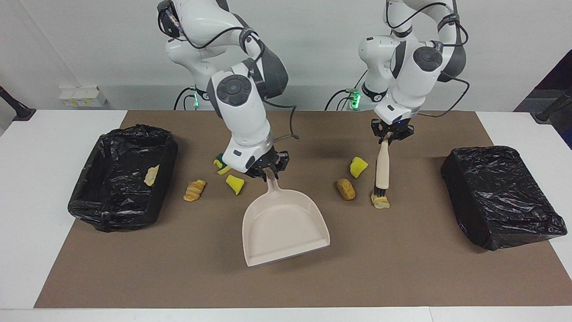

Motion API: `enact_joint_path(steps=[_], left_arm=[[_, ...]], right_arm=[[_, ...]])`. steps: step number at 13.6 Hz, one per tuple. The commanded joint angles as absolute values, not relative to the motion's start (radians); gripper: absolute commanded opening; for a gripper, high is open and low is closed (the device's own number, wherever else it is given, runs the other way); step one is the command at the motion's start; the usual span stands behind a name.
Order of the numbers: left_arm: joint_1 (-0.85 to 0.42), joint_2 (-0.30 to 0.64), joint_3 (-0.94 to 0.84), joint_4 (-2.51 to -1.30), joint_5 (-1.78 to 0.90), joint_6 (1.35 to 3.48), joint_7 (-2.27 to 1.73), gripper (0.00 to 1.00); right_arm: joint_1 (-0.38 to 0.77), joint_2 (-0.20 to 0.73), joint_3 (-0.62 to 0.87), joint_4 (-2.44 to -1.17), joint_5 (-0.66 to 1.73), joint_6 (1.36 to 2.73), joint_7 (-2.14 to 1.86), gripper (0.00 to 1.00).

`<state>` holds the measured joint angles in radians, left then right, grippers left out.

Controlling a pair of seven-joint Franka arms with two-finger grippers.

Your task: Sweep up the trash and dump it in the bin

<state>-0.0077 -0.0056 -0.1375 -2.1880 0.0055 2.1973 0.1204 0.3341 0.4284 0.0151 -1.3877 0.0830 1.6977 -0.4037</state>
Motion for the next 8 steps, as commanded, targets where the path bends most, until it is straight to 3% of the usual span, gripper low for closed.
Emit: enact_joint_path(steps=[1, 4, 8], left_arm=[[0.017, 0.043, -0.13, -2.163, 0.043, 2.224, 0.239, 0.0], [0.026, 0.077, -0.13, -2.174, 0.043, 2.244, 0.386, 0.0], [0.008, 0.043, -0.135, -2.204, 0.043, 2.125, 0.417, 0.0]], right_arm=[[0.314, 0.322, 0.025, -1.557, 0.066, 1.724, -0.657, 0.0], [0.354, 0.345, 0.026, -1.595, 0.004, 1.782, -0.758, 0.0], [0.408, 0.348, 0.028, -1.631, -0.021, 1.829, -0.762, 0.0]])
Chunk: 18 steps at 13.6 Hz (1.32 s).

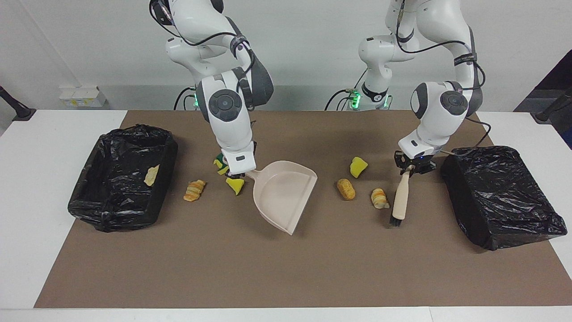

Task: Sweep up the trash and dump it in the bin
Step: 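Sweep the bread and sponge toward the dustpan with the left gripper's brush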

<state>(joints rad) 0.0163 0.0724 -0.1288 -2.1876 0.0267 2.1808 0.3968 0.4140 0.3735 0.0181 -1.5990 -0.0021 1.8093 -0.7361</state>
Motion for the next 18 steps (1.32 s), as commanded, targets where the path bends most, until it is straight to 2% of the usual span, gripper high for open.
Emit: enact_joint_path(steps=[1, 5, 8, 13, 18], left_arm=[[-0.003, 0.035, -0.141, -2.21, 0.043, 2.088, 0.414, 0.0], [-0.052, -0.044, -0.144, -2.316, 0.043, 2.04, 0.384, 0.0], [-0.113, -0.063, -0.15, -2.321, 0.043, 2.016, 0.148, 0.0], [-0.101, -0.121, -0.152, -2.322, 0.041, 1.953, -0.172, 0.0], [-0.113, -0.225, -0.156, -2.476, 0.04, 2.009, -0.445, 0.0]], right_arm=[[0.42, 0.351, 0.028, -1.638, -0.021, 1.833, -0.765, 0.0], [0.433, 0.342, 0.028, -1.715, -0.018, 1.919, -0.9, 0.0], [0.439, 0.342, 0.028, -1.741, -0.035, 1.974, -0.963, 0.0], [0.449, 0.331, 0.028, -1.77, -0.037, 1.968, -0.942, 0.0], [0.471, 0.327, 0.028, -1.779, -0.046, 1.971, -0.95, 0.0]])
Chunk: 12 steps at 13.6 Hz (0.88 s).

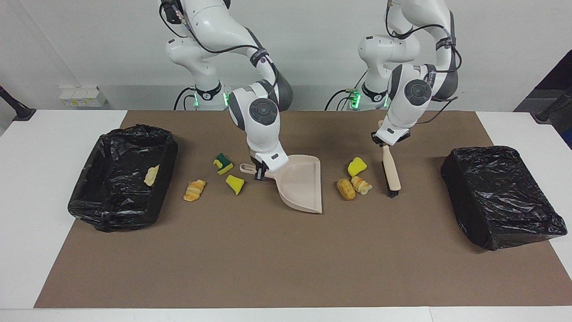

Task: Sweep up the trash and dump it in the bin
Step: 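Sweep the bread and sponge toward the dustpan with the left gripper's brush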

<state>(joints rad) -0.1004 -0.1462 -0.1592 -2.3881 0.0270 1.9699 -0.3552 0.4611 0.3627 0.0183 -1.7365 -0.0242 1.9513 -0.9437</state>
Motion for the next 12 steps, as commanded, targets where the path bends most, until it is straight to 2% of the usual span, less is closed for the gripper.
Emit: enact_joint_path(steps=[1, 5, 8, 12], left_arm=[[-0.114, -0.21, -0.156, -2.468, 0.01, 2.047, -0.507, 0.0], [-0.141, -0.12, -0.17, -2.45, -0.058, 2.177, -0.571, 0.0], [-0.15, -0.008, -0.25, -2.367, -0.06, 2.267, -0.569, 0.0], [-0.153, 0.026, -0.34, -2.315, -0.063, 2.286, -0.557, 0.0]], right_arm=[[0.472, 0.328, 0.028, -1.778, -0.048, 1.974, -0.948, 0.0], [0.485, 0.333, 0.028, -1.778, -0.046, 1.979, -0.922, 0.0], [0.485, 0.333, 0.028, -1.778, -0.046, 1.979, -0.901, 0.0], [0.486, 0.331, 0.028, -1.776, -0.046, 1.974, -0.862, 0.0]])
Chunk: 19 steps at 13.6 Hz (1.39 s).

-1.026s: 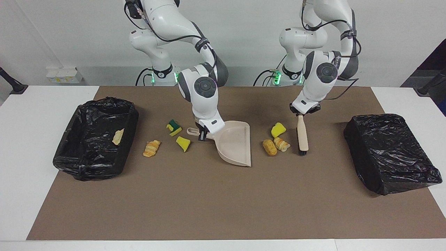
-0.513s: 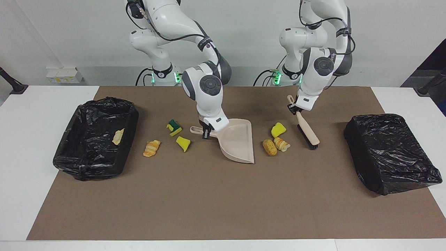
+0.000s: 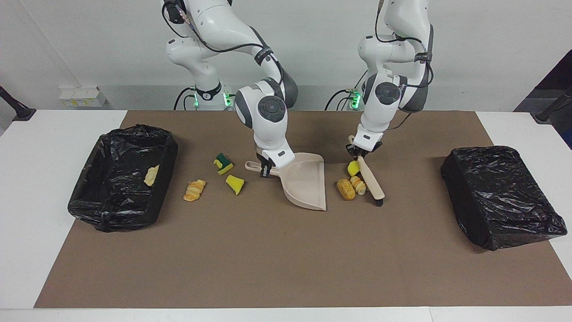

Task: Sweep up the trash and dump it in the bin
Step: 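Sweep the bread and sponge toward the dustpan with the left gripper's brush, then brush the remaining pieces into the dustpan with the left gripper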

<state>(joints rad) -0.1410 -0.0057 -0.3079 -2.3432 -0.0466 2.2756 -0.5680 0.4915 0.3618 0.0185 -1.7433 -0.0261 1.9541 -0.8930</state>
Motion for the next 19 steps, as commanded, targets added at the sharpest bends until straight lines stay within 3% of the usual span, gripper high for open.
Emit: enact_joint_path(steps=[1, 7, 11, 19], left_arm=[[-0.152, 0.025, -0.38, -2.315, -0.064, 2.286, -0.548, 0.0], [-0.152, 0.029, -0.567, -2.226, -0.066, 2.243, -0.616, 0.0], [-0.147, -0.009, -0.566, -2.154, -0.066, 2.077, -0.611, 0.0], [-0.141, -0.077, -0.505, -2.166, -0.067, 1.994, -0.6, 0.0]], right_arm=[[0.486, 0.331, 0.028, -1.776, -0.046, 1.974, -0.862, 0.0], [0.486, 0.331, 0.028, -1.776, -0.046, 1.971, -0.862, 0.0], [0.486, 0.331, 0.028, -1.776, -0.046, 1.971, -0.864, 0.0], [0.528, 0.266, 0.029, -1.815, -0.109, 1.911, -1.067, 0.0]])
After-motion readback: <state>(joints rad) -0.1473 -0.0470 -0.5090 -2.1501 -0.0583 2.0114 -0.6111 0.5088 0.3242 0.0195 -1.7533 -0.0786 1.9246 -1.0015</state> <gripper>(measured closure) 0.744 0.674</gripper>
